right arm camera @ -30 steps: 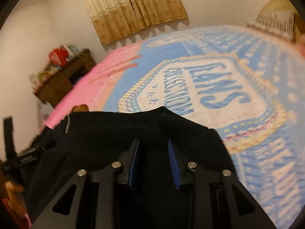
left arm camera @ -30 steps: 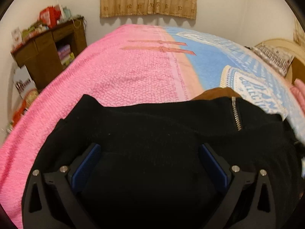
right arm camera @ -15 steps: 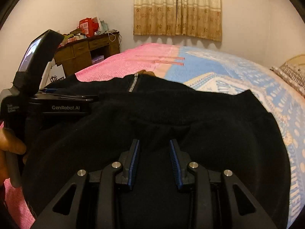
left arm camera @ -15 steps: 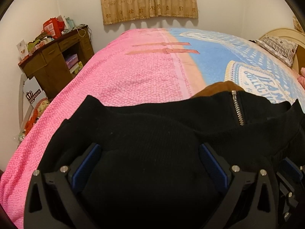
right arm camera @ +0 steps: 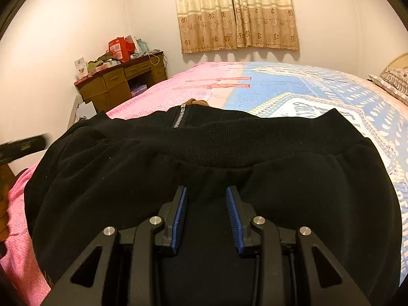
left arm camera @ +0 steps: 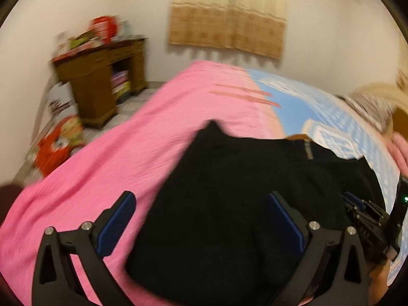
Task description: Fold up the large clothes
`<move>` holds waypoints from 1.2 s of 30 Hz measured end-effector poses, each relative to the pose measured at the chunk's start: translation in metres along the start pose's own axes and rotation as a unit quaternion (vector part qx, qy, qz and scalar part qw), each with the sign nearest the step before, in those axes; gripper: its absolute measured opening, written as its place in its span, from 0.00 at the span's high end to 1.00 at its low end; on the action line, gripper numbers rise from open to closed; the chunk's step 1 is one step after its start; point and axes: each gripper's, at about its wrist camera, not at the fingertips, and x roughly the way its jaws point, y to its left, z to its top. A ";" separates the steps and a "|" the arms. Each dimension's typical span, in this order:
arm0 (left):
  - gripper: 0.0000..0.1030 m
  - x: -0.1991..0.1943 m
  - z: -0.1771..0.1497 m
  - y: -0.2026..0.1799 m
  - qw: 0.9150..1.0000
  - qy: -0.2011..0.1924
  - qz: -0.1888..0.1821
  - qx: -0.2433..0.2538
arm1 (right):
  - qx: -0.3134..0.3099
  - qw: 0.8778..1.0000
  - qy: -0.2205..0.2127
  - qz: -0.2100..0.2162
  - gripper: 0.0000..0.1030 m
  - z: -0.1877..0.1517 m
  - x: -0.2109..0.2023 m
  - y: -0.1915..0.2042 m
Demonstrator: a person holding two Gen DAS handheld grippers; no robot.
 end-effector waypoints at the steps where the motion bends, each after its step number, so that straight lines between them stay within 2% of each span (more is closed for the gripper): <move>1: 0.00 -0.007 -0.006 0.014 1.000 -0.003 0.009 -0.018 | 0.000 1.000 0.000 0.000 0.68 0.000 0.000 0.000; 4: 0.00 -0.024 -0.029 0.043 0.998 -0.013 0.022 -0.066 | 0.000 1.000 0.000 0.000 0.68 0.000 0.000 0.000; 7: 0.00 -0.023 -0.049 0.051 0.994 0.003 0.018 -0.108 | 0.000 1.000 0.000 0.000 0.68 0.000 0.000 0.000; 11: 0.00 -0.007 -0.071 0.044 0.988 0.024 -0.008 -0.154 | 0.000 1.000 0.000 -0.001 0.68 0.000 0.000 0.000; 16: 0.00 0.031 -0.078 0.036 0.972 0.056 -0.067 -0.220 | 0.000 1.000 0.000 -0.001 0.67 0.000 0.000 0.000; 17: 0.00 0.039 -0.074 0.035 0.967 0.049 -0.082 -0.236 | 0.000 1.000 0.000 -0.001 0.67 0.000 0.000 0.000; 21: 0.00 0.049 -0.059 0.037 0.962 0.017 -0.084 -0.260 | -0.003 1.000 0.000 -0.004 0.67 0.000 -0.001 -0.001; 23: 0.00 0.054 -0.056 0.040 0.956 0.005 -0.090 -0.280 | -0.001 1.000 0.004 -0.006 0.67 0.001 0.000 -0.002; 25: 0.00 0.058 -0.056 0.041 0.949 -0.003 -0.102 -0.299 | 0.008 0.999 0.033 -0.015 0.67 0.008 0.003 -0.002; 26: 0.00 0.059 -0.056 0.041 0.948 -0.005 -0.103 -0.300 | 0.026 0.998 0.044 -0.035 0.67 0.016 -0.003 -0.001; 27: 0.00 0.059 -0.056 0.039 0.950 -0.008 -0.104 -0.295 | 0.044 0.998 0.026 -0.039 0.67 0.020 -0.015 0.002; 29: 0.00 0.060 -0.057 0.035 0.956 -0.013 -0.096 -0.278 | 0.083 0.996 -0.021 0.006 0.67 0.027 -0.040 0.007; 32: 0.00 0.062 -0.057 0.034 0.959 -0.018 -0.091 -0.269 | 0.088 0.993 -0.029 0.068 0.67 0.028 -0.049 0.029; 33: 0.00 0.063 -0.056 0.036 0.958 -0.019 -0.092 -0.272 | 0.074 0.994 -0.014 0.082 0.67 0.022 -0.040 0.040; 36: 0.01 0.060 -0.055 0.038 0.955 -0.029 -0.101 -0.276 | 0.066 0.994 0.055 0.061 0.66 -0.011 0.011 0.047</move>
